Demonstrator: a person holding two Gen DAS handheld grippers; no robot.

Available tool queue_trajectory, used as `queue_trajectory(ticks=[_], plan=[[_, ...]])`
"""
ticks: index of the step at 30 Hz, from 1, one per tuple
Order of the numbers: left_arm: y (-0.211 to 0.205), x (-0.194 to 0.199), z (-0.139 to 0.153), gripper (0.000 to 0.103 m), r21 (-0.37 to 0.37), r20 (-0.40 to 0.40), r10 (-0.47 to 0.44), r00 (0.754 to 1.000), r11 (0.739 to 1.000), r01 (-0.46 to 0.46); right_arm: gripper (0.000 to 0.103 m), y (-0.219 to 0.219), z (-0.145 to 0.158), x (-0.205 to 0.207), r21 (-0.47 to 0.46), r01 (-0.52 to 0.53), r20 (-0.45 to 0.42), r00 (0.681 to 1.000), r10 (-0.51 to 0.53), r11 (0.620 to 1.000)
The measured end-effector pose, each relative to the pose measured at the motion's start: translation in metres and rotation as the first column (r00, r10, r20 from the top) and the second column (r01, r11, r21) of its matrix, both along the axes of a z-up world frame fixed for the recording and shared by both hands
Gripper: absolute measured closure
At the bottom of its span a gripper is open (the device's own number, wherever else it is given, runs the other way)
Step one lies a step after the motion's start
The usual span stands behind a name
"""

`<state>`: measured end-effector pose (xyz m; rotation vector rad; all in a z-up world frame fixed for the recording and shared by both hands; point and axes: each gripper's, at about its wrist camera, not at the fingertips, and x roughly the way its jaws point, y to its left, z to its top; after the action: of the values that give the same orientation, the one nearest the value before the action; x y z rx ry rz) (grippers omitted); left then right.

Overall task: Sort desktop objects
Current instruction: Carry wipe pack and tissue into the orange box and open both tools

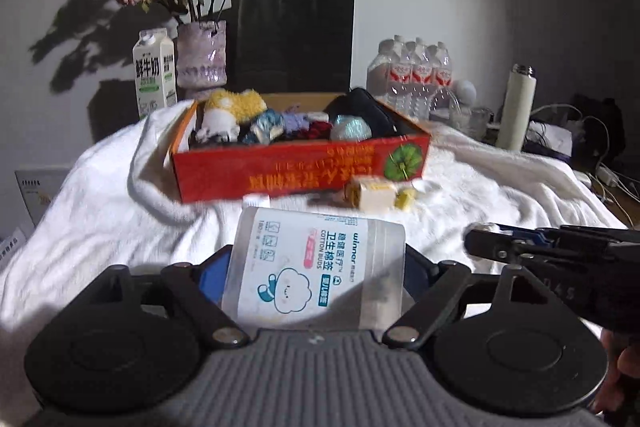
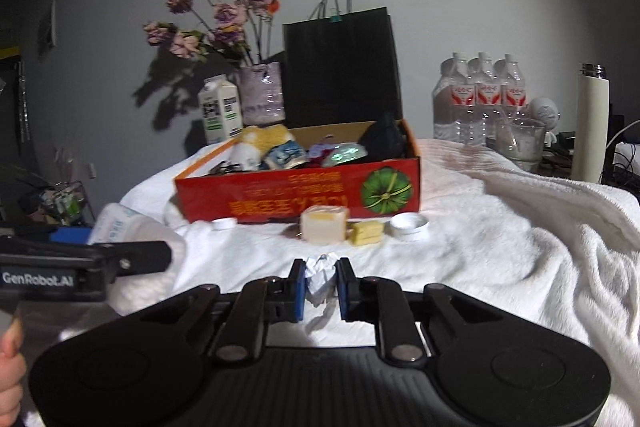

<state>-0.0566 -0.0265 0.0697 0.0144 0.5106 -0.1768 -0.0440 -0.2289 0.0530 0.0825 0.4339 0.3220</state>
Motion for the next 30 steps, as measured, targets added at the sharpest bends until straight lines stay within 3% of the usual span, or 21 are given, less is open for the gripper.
queue_trajectory(ticks=[7, 14, 20, 24, 27, 30], plan=[[0.003, -0.025, -0.012, 0.018, -0.008, -0.053, 0.018, 0.998, 1.0, -0.019, 0.088, 0.009, -0.005, -0.035, -0.02, -0.022, -0.009, 1.0, 0.021, 1.0], [0.026, -0.015, 0.012, 0.018, -0.047, -0.011, 0.054, 0.998, 0.997, -0.055, 0.088, 0.003, 0.012, -0.038, -0.002, -0.013, 0.029, 0.999, 0.013, 1.0], [0.056, 0.036, 0.058, 0.018, -0.097, -0.022, 0.055, 0.998, 0.994, -0.057, 0.088, -0.006, 0.057, -0.01, 0.017, -0.075, 0.093, 0.993, 0.073, 0.997], [0.058, 0.097, 0.084, 0.018, -0.103, -0.017, 0.042, 0.999, 0.994, -0.043, 0.088, -0.007, 0.092, 0.039, 0.035, -0.125, 0.129, 0.984, 0.119, 0.992], [0.048, 0.152, 0.088, 0.018, -0.066, -0.031, 0.052, 0.998, 0.996, -0.054, 0.088, -0.003, 0.109, 0.094, 0.063, -0.145, 0.106, 0.985, 0.138, 0.987], [0.036, 0.208, 0.075, 0.018, -0.022, -0.073, 0.076, 0.994, 0.997, -0.078, 0.088, 0.003, 0.111, 0.157, 0.095, -0.147, 0.02, 0.989, 0.146, 0.985]])
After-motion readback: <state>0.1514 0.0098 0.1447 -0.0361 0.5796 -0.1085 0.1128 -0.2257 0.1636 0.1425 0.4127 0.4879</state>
